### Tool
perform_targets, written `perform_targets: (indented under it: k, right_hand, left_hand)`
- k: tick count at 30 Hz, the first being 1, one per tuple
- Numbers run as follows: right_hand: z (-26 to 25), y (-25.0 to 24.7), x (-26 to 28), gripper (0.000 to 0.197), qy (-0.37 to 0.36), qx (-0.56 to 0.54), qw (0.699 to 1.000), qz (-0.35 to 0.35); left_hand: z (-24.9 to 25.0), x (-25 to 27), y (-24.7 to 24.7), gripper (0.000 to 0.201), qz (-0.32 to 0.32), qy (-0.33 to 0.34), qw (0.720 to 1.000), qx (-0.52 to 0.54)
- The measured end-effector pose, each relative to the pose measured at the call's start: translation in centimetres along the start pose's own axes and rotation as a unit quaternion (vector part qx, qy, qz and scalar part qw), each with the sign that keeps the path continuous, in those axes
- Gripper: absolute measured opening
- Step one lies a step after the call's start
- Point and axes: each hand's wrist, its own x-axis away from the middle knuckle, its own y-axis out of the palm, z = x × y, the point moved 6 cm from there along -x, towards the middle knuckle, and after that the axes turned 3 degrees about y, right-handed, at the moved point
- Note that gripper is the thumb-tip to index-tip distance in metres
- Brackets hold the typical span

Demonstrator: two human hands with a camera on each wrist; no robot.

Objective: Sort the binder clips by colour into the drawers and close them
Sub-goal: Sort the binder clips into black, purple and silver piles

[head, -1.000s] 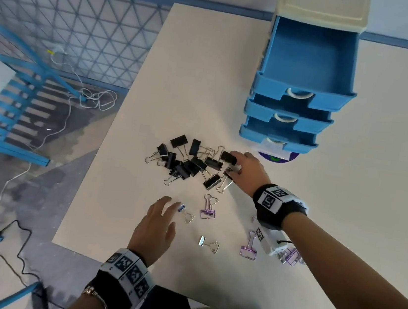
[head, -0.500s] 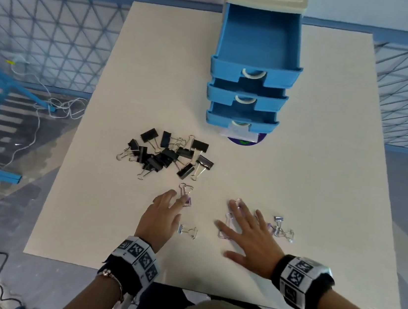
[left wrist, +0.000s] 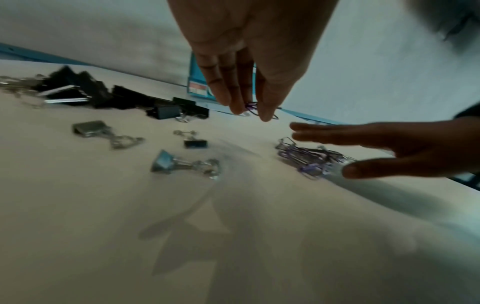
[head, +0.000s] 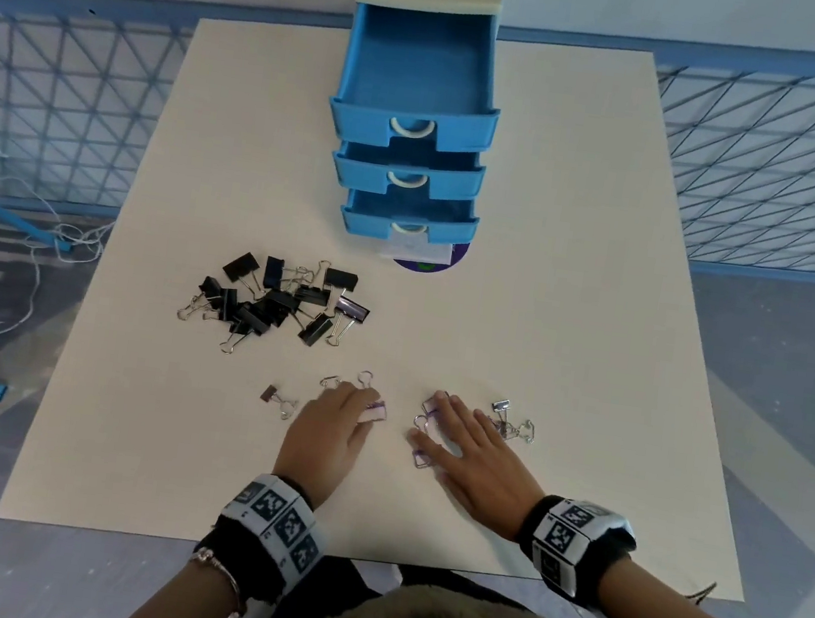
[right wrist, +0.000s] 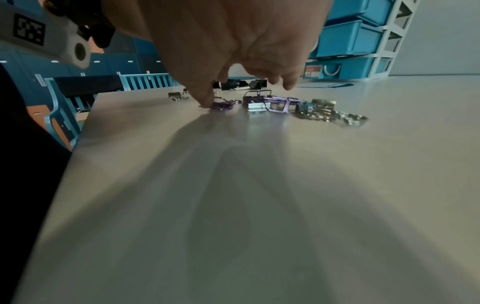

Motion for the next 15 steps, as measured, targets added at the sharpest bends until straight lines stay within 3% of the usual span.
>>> perform_targets:
  k: [6,11,15]
  right_hand:
    - [2.0,0.3,2.4,0.056,0.020,-0.001,1.000,0.019]
    - [3.9,1.8,4.4,0.057,0.013,0.009,1.000,0.010]
    - [4.1,2.0,5.0,0.057,0.016,0.008,1.000,0.007]
  left_hand:
    - [3.1,0.5,4.0,0.032,-0.086,0.052,0.995,-0.008]
    - [4.1,0.0,5.7,0.069,-0.095,0.099,0.983,-0.121]
    - [4.4,-0.6,6.9,0.057,-0.105,0.139,0.968,-0.182]
